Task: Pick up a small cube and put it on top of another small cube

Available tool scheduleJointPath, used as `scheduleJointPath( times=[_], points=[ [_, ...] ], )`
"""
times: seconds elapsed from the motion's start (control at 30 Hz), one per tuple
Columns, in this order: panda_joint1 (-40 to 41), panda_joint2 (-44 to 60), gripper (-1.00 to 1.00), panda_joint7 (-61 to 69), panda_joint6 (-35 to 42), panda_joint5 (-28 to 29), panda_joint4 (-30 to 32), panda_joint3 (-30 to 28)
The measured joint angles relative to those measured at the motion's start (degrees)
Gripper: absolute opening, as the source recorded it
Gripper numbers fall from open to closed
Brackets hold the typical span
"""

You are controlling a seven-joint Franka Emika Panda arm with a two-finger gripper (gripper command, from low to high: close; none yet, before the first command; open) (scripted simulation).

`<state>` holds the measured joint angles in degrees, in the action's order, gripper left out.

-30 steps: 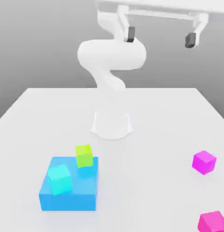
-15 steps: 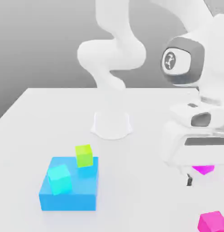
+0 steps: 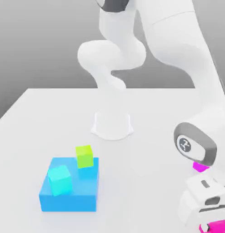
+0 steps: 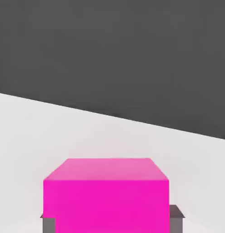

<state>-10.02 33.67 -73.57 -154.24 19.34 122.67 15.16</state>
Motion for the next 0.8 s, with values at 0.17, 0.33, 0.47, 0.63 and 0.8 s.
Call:
scheduleJointPath(
  times=[0.17, 0.33, 0.47, 0.63, 0.8],
  points=[
    [2.55, -7.65, -1.00, 2.63, 5.46, -3.73, 2.18, 2.94],
    [6.30, -17.12, -1.00, 2.89, 8.55, -4.48, 9.10, 0.45],
    [9.41, -24.91, -1.00, 3.09, 10.35, -5.23, 15.22, -2.30],
    [15.69, -34.98, -1.00, 3.96, 12.40, -7.14, 22.95, -5.17],
    [18.26, -45.31, -1.00, 5.62, 14.18, -10.20, 30.78, -8.43]
  ],
)
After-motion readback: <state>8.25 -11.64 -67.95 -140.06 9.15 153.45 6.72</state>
